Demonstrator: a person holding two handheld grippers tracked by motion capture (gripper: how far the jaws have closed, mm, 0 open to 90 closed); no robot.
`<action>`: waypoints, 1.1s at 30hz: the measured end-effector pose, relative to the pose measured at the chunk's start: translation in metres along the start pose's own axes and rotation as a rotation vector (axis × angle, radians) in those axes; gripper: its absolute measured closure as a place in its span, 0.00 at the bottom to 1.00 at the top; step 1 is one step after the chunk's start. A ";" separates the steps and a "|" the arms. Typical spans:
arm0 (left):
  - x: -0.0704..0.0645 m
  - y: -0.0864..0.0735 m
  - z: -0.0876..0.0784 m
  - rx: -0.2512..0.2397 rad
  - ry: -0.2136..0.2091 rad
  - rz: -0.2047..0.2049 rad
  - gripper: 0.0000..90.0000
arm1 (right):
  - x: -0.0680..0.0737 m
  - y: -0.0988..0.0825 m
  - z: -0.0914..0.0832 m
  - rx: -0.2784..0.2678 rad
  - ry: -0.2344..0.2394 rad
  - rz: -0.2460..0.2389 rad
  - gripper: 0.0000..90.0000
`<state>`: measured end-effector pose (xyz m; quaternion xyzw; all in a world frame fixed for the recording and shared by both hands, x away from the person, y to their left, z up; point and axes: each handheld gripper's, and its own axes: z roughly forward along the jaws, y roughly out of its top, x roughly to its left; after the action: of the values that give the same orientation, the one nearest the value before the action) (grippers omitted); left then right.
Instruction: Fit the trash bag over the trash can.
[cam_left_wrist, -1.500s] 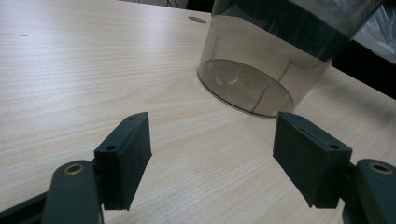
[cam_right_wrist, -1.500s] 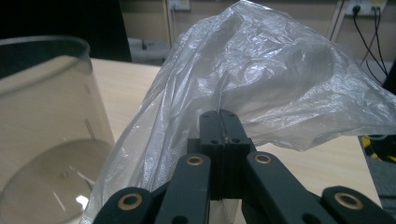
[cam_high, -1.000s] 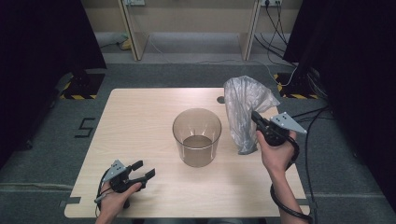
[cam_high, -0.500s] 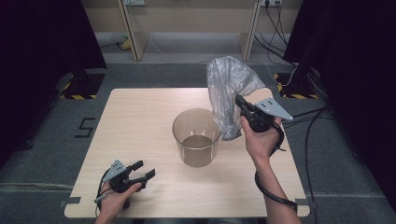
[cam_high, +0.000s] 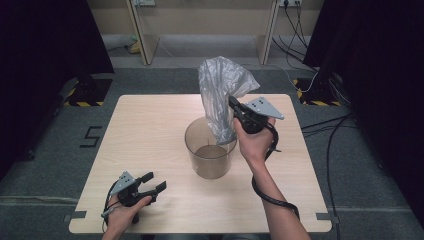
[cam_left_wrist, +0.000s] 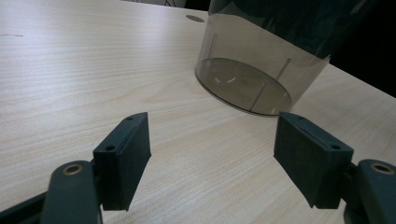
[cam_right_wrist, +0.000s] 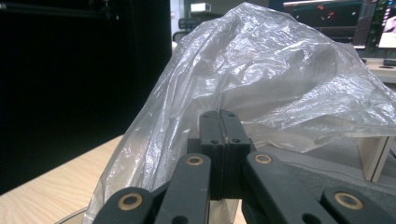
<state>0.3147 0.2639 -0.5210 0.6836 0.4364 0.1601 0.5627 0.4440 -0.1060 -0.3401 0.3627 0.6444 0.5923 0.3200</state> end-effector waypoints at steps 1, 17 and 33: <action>0.000 0.000 0.000 0.000 0.000 0.001 0.29 | 0.002 -0.001 0.003 0.007 0.003 -0.005 1.00; 0.000 0.000 0.000 0.003 -0.004 0.000 0.29 | 0.019 -0.011 0.023 0.060 0.021 -0.080 1.00; 0.000 0.000 0.000 0.002 -0.006 -0.001 0.29 | 0.027 -0.026 0.022 0.202 0.044 -0.095 0.77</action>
<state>0.3146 0.2637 -0.5210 0.6843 0.4351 0.1576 0.5635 0.4463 -0.0725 -0.3679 0.3490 0.7242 0.5161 0.2955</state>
